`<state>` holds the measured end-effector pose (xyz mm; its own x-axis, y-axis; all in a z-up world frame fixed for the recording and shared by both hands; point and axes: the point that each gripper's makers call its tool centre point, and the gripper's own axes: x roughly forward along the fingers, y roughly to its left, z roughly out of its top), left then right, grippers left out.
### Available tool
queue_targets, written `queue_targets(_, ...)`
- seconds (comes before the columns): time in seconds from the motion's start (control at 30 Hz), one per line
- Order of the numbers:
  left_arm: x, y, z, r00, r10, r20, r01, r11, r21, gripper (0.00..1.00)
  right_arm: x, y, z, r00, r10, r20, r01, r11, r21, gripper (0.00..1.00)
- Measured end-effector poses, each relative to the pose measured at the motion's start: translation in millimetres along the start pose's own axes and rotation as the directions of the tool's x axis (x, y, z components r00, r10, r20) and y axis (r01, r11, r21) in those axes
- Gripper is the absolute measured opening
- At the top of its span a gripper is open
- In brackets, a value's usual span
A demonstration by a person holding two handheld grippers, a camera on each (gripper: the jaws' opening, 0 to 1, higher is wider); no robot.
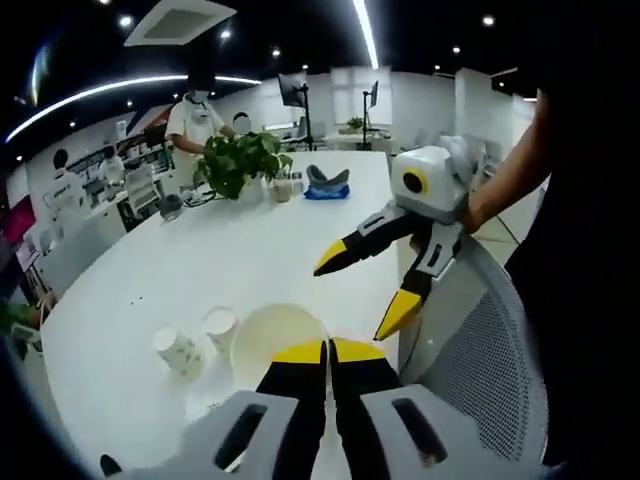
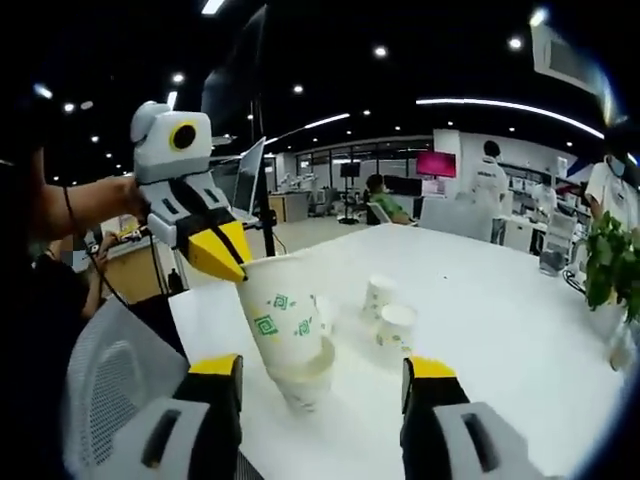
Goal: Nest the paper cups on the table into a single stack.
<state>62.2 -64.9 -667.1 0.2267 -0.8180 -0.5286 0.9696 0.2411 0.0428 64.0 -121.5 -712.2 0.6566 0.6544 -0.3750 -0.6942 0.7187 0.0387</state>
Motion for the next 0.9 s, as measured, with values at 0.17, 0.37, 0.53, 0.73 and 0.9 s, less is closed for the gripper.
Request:
queue_targets(0.17, 3.7, 3.1, -3.0, 1.0, 0.017, -0.018, -0.017, 1.0, 0.016, 0.0, -2.1, -0.7, -4.4, 1.0, -0.013, -0.005, 0.013, 1.0, 0.007, 0.66)
queue_targets(0.37, 16.0, 6.6, -14.5, 0.997, 0.035, -0.07, -0.032, 0.999, 0.039, 0.0, -2.6, -1.3, -7.6, 1.0, -0.023, -0.011, 0.023, 1.0, 0.015, 0.65)
queue_targets(0.53, 28.7, 6.5, -28.3, 0.99, 0.044, -0.134, -0.033, 0.996, 0.082, 0.0, -2.8, -2.8, -6.5, 0.999, -0.033, -0.003, 0.033, 0.999, 0.017, 0.65)
queue_targets(0.73, 44.6, -0.3, -45.4, 0.98, 0.022, -0.198, 0.001, 0.993, 0.116, 0.0, -5.7, -6.5, -9.4, 0.999, -0.043, -0.008, 0.043, 0.999, 0.006, 0.65)
queue_targets(0.9, 55.7, -4.5, -55.8, 0.974, -0.006, -0.226, 0.033, 0.993, 0.115, 0.0, -10.4, -14.9, -13.1, 0.998, -0.056, -0.012, 0.055, 0.998, -0.01, 0.66)
